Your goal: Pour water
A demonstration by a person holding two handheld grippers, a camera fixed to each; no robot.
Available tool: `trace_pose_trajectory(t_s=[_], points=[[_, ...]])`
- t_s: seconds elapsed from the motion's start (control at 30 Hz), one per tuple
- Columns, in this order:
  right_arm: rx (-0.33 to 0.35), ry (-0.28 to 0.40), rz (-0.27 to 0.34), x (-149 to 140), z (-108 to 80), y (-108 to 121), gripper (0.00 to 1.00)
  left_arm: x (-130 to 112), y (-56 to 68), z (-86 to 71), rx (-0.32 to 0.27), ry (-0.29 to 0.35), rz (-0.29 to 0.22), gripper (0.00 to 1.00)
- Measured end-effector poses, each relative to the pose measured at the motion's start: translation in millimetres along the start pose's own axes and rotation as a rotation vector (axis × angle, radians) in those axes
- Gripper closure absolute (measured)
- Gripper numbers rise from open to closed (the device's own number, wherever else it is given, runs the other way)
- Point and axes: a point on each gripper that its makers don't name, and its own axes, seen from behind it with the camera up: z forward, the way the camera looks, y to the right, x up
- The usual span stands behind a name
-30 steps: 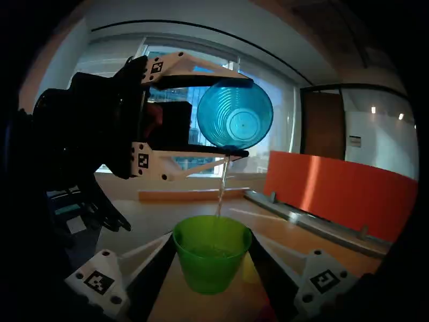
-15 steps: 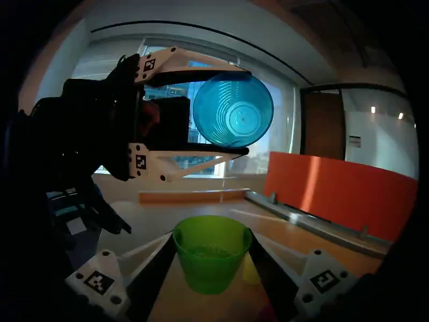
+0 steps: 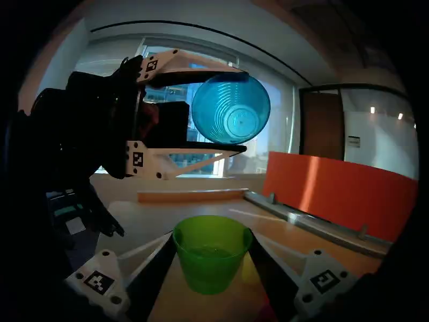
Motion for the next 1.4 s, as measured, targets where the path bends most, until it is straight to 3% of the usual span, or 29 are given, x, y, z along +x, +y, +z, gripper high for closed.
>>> trace_pose_trajectory(t_s=[0.3,0.6,1.4], points=[[-0.005,0.006,0.0,2.4,-0.8,0.9,0.09,-2.5,2.3,-1.2,-0.014,0.013,-0.215,0.12],[-0.008,0.014,0.001,3.9,-2.7,1.0,0.09,-9.4,1.8,1.7,-0.012,0.009,-0.359,0.12],[-0.027,0.043,0.005,15.1,-9.6,3.2,0.09,-32.9,-5.2,1.5,-0.032,0.011,-0.937,0.12]])
